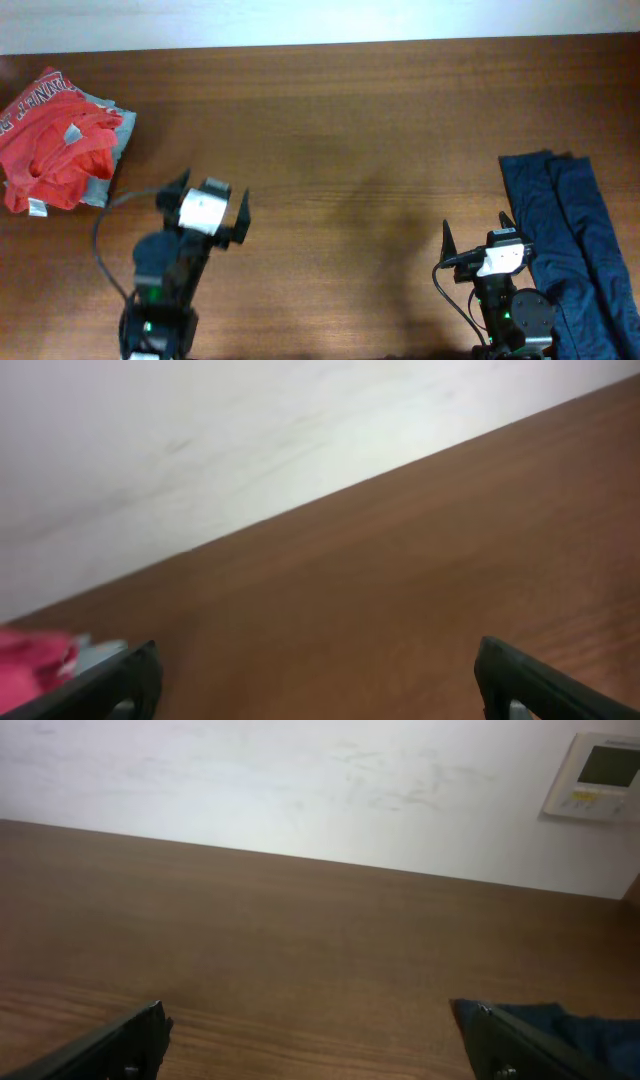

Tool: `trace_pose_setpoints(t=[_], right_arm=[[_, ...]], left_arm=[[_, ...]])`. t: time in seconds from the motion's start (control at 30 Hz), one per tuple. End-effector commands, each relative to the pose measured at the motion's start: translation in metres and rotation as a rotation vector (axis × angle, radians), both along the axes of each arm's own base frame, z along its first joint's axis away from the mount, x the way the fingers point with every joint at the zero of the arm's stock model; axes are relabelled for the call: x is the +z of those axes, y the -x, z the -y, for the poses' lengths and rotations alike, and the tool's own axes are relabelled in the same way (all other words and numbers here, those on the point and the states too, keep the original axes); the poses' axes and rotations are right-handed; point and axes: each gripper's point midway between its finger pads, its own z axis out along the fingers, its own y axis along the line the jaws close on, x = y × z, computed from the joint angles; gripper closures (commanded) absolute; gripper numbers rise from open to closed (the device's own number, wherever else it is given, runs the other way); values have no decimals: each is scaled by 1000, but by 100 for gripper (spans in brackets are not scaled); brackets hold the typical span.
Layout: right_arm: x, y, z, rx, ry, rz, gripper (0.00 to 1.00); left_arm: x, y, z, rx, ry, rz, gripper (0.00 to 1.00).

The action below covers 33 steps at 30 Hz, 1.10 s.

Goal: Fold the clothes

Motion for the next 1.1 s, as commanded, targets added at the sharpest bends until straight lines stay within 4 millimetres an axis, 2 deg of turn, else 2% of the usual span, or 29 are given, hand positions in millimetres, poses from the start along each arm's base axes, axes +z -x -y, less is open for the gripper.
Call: trace_pose_setpoints(t=[0.0, 0.1, 0.37, 0.7, 0.9, 1.07], right_arm=[[-2, 0, -2, 6, -8, -2, 1], [-2, 0, -2, 7, -8, -2, 1], [-2, 0, -2, 7, -8, -2, 1], [-2, 0, -2, 7, -8, -2, 1], [-3, 0, -2, 7, -8, -2, 1], [-2, 0, -2, 7, -8, -2, 1]], left_arm=[[-11, 15, -19, 74, 81, 22, 1], [-19, 24, -29, 108, 116, 38, 1], [-41, 41, -39, 125, 124, 91, 1], [-59, 48, -50, 152, 130, 56, 1], [-77, 51, -54, 175, 132, -20, 1], [-76, 57, -56, 186, 129, -10, 1]])
